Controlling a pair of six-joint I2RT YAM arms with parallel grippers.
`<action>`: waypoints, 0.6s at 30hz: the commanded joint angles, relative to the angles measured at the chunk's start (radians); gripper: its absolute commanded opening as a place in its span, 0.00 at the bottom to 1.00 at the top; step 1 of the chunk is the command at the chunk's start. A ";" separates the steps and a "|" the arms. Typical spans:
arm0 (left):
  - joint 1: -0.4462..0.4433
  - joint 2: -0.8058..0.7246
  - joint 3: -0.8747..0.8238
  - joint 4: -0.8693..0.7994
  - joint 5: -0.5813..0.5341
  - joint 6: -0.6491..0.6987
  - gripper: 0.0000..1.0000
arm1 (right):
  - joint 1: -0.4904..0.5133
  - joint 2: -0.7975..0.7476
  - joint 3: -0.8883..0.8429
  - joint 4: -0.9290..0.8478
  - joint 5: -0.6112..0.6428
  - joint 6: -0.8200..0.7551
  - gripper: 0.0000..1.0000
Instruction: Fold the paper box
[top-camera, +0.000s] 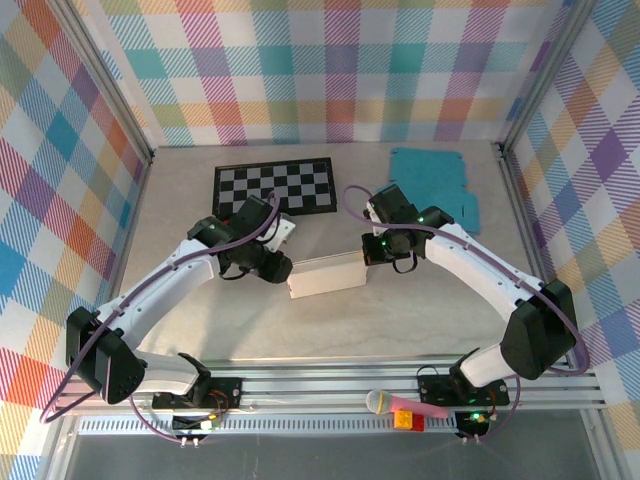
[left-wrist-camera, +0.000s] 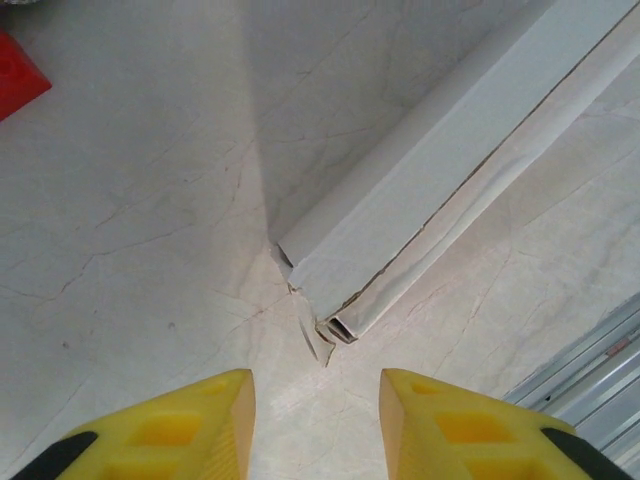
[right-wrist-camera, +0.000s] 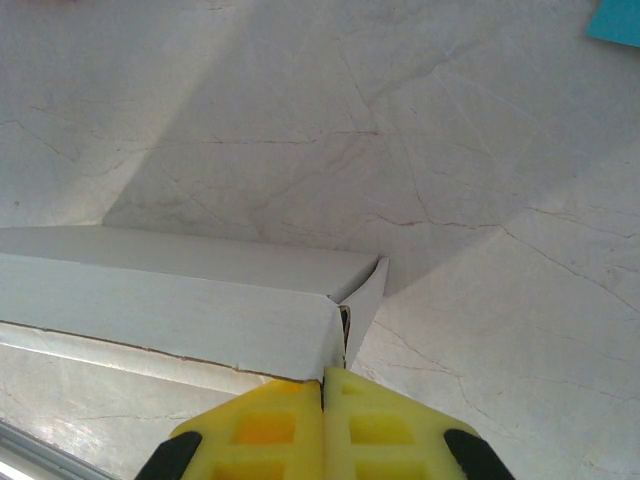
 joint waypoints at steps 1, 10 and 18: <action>0.006 0.006 0.028 -0.020 -0.015 -0.024 0.34 | 0.008 0.010 0.017 -0.035 0.003 0.017 0.00; -0.007 0.052 0.053 -0.010 -0.032 -0.031 0.29 | 0.008 0.013 0.017 -0.035 0.006 0.026 0.00; -0.014 0.071 0.055 -0.007 -0.032 -0.032 0.22 | 0.008 0.014 0.015 -0.034 0.009 0.029 0.00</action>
